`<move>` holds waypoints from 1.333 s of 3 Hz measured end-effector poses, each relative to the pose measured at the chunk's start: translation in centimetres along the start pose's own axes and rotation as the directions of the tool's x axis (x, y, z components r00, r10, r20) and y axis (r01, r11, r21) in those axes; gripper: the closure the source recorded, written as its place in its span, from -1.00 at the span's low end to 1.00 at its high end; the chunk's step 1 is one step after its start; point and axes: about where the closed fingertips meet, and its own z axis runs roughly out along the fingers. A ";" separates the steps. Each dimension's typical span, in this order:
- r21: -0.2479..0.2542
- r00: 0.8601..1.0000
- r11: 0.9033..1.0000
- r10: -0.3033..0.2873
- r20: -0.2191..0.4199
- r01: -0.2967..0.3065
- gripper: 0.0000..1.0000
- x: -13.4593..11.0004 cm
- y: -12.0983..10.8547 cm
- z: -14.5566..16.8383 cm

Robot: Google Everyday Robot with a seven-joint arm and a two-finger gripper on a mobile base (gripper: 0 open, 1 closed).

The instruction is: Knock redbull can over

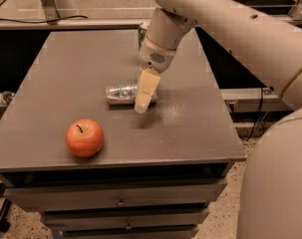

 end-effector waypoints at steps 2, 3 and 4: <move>0.216 0.995 0.975 0.037 0.088 -0.055 -1.00 3.0 0.0 -6.5; 0.382 0.983 0.919 0.026 0.182 -0.095 -1.00 6.9 0.8 -12.6; 0.410 0.980 0.905 0.038 0.193 -0.116 -1.00 8.5 0.8 -13.6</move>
Offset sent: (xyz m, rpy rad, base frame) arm 0.0061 -0.1310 0.1184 0.1638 -0.4345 -0.2925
